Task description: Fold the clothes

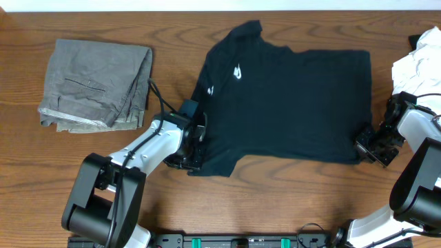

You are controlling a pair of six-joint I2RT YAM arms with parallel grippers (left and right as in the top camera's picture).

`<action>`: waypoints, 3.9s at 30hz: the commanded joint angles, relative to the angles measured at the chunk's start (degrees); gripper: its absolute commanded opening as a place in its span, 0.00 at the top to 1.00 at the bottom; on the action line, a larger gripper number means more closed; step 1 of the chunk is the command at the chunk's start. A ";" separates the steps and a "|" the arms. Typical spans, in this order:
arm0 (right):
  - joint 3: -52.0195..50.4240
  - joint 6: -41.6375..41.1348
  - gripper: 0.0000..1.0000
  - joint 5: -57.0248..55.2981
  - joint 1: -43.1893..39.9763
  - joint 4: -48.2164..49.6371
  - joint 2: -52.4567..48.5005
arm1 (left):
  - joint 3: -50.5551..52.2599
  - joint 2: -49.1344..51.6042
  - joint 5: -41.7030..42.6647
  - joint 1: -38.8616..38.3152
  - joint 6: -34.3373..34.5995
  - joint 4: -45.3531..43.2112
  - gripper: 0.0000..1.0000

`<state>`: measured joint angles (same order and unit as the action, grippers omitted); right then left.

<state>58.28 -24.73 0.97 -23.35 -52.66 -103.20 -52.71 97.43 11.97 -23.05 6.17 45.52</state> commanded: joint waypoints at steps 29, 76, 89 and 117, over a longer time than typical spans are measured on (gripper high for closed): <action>14.56 0.63 0.99 3.58 1.73 -6.56 6.54 | -20.20 -9.44 -1.14 2.91 8.55 4.09 0.94; -3.69 1.75 0.53 -2.01 5.81 46.69 0.24 | -20.17 13.49 -3.69 2.78 6.34 -39.82 0.73; 13.44 11.69 0.45 4.63 6.51 22.93 4.22 | -22.23 1.01 -4.13 3.50 2.23 -33.35 0.43; -6.32 11.98 0.98 -7.23 6.27 33.16 2.34 | -18.64 17.07 -4.13 3.43 2.49 -24.11 0.86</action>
<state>53.58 -13.19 -4.43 -17.12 -19.81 -100.77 -71.70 113.69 8.56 -19.92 8.97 20.80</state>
